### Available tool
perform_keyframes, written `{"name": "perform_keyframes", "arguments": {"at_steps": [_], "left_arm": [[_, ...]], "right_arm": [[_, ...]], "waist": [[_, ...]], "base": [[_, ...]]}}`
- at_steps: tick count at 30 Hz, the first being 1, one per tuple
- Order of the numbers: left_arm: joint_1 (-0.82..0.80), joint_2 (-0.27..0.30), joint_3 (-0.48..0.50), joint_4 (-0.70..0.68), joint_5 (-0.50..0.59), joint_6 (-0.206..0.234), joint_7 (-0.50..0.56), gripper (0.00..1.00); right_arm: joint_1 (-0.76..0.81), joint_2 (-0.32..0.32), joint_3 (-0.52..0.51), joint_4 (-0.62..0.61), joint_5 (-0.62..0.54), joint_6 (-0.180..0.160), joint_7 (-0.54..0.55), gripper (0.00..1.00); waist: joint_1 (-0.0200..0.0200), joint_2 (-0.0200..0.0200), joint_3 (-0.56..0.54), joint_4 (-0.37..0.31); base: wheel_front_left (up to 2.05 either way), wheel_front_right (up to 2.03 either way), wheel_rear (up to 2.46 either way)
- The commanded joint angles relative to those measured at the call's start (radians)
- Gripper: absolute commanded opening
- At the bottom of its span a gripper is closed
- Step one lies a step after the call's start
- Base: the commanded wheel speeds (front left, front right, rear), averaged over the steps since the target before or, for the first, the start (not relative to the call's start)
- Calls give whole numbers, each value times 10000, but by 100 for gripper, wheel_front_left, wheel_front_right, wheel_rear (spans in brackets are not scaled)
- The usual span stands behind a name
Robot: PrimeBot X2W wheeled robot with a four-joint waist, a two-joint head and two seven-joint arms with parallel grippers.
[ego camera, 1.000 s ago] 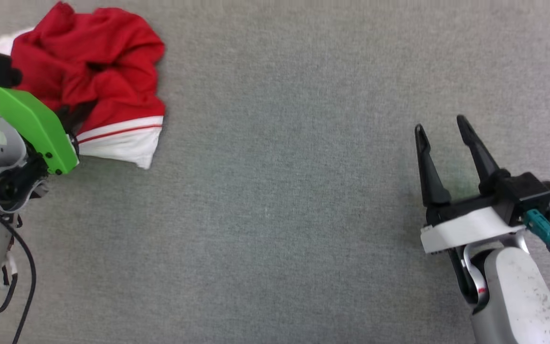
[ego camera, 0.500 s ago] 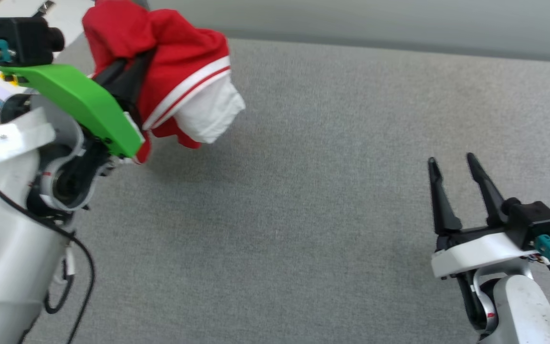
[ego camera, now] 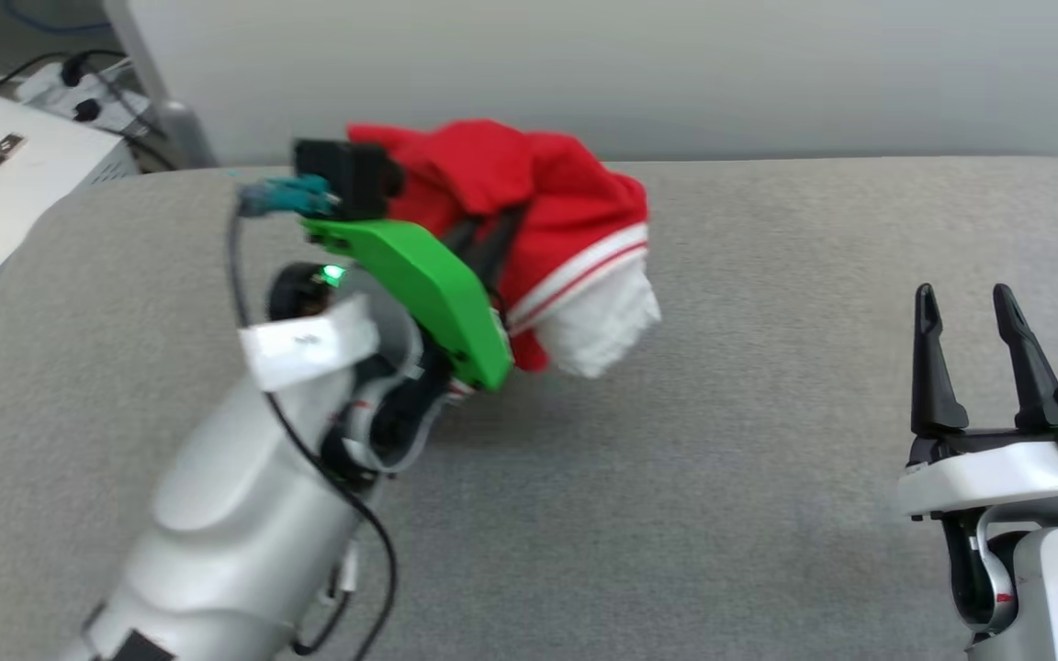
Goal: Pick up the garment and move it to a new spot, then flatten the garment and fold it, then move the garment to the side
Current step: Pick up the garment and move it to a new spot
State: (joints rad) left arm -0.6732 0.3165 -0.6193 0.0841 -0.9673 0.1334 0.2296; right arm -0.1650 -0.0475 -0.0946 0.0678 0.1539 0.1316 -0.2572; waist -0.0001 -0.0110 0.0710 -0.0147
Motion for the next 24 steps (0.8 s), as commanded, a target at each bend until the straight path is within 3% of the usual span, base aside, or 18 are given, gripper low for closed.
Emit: {"name": "perform_keyframes", "arguments": {"at_steps": [1,7,11,17,19,20,21,22,24], "left_arm": [[132,-356,-174,281,164,-38,-263,0],[109,-1852,-773,2053,528,-94,-1353,0],[-486,-2364,-1140,3156,853,-178,-1840,0],[-1459,-2643,-1490,4447,786,-194,-2655,0],[-1664,-2654,-1840,4715,618,-255,-2826,33],[-1746,-2656,-2025,4806,528,-258,-2903,57],[-1841,-2657,-2255,4912,409,-247,-3007,94],[-1911,-2658,-2453,5000,316,-238,-3066,100],[-2084,-2659,-2983,5233,226,-231,-3097,100]], "right_arm": [[146,-27,-75,-54,-20,-9,-46,100],[29,-27,-31,-163,49,-9,-46,100],[-188,-27,126,-263,325,-9,-46,100],[-391,-27,581,-281,557,-9,-46,100],[-448,-27,728,-268,617,-9,-46,100],[-468,-27,785,-256,636,-9,-46,100],[-489,-27,846,-239,662,-9,-46,100],[-502,-27,892,-223,688,-9,-46,100],[-534,-27,1005,-191,756,-9,-46,100]], "waist": [[1,110,6,-760],[1,110,489,-1572],[1,110,1029,-2051],[1,110,1664,-2648],[1,110,1776,-2782],[1,110,1809,-2815],[1,110,1840,-2840],[1,110,1861,-2851],[1,110,1887,-2848]], "base": [[0,0,0],[0,0,0],[0,0,0],[0,0,0],[0,0,0],[0,0,0],[0,0,0],[0,0,0],[0,0,0]]}}
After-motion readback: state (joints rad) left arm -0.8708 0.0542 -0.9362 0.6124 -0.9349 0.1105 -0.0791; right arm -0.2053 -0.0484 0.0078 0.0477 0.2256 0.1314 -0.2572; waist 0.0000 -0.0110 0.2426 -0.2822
